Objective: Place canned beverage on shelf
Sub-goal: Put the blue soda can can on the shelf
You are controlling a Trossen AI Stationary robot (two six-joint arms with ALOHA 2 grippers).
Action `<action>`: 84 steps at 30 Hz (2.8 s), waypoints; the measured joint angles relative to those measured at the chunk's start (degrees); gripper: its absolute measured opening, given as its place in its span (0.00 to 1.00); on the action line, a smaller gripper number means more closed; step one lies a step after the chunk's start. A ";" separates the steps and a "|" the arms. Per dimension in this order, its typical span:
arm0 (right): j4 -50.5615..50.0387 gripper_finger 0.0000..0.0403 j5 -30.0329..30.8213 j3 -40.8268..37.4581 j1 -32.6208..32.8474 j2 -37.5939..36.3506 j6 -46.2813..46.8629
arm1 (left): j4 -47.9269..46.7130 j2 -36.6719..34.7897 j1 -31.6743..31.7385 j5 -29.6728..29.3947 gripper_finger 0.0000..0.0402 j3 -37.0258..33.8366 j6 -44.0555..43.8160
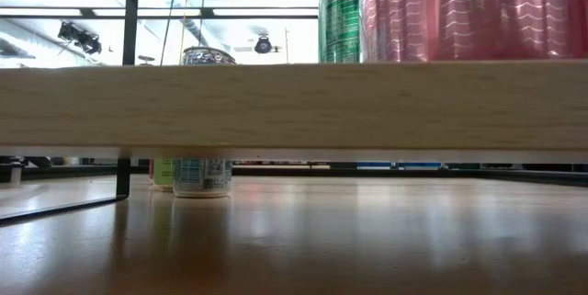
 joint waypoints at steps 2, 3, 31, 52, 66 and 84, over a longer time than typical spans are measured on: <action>0.00 0.87 0.00 0.00 0.00 0.00 0.02 | -2.52 -0.53 -0.22 0.01 0.45 0.00 -0.10; 0.00 0.87 0.00 0.00 0.00 0.00 0.02 | -4.26 -0.85 -0.31 0.03 0.45 0.00 -0.60; 0.92 0.87 -1.44 0.00 0.00 0.00 -0.76 | -26.91 -4.44 10.11 -6.05 0.78 -4.18 -4.45; 3.43 0.87 0.43 -1.18 3.58 -0.02 -2.27 | -23.46 -4.40 12.02 -4.97 0.88 -9.37 0.93; 3.79 0.87 3.53 -1.14 5.54 -0.02 -2.71 | -2.02 -20.26 15.37 -0.22 0.87 -32.70 -0.80; 3.85 0.87 3.52 -1.14 5.09 -0.02 -2.51 | 5.95 -22.83 17.14 4.62 0.82 -45.35 -1.30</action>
